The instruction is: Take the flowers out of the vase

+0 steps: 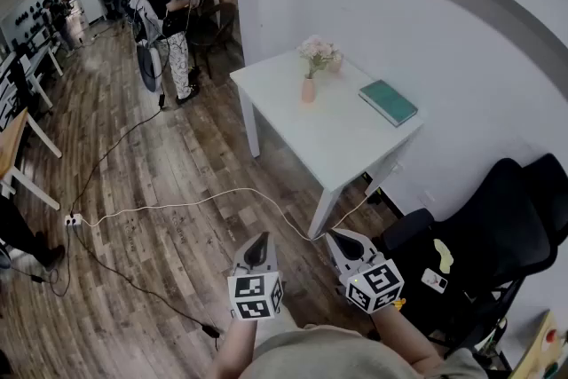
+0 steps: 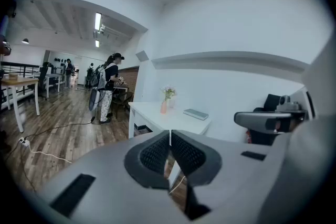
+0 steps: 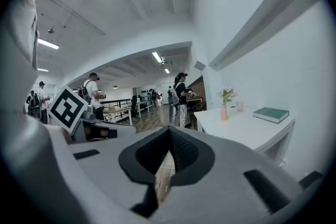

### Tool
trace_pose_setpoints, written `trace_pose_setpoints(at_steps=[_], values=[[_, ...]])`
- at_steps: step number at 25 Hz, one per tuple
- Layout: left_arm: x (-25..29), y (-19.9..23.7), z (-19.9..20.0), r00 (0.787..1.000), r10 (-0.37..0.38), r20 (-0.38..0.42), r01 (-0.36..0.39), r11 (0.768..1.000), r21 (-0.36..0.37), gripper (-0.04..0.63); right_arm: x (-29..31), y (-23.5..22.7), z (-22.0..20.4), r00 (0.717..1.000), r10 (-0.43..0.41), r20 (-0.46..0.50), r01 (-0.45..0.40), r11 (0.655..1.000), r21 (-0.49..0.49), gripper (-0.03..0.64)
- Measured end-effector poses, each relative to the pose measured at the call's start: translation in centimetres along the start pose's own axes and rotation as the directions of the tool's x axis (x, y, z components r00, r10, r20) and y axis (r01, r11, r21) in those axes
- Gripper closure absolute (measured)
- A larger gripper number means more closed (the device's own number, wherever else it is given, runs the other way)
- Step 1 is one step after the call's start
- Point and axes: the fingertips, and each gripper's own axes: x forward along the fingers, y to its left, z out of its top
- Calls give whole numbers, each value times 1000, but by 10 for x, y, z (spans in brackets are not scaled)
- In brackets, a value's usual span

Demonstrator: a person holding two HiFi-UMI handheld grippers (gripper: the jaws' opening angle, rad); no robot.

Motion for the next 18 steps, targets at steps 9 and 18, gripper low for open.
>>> trace_pose_setpoints(at_steps=[9,18], values=[[-80,-66,-33,999,36,-21,-35,999,21,583,-89,22,-10,999,28,45,-30,999,38,618],[-109,-85,-30,999,52,6,-52,997,55,583,-112,40,-3,994,74,83,-77,996,33,617]])
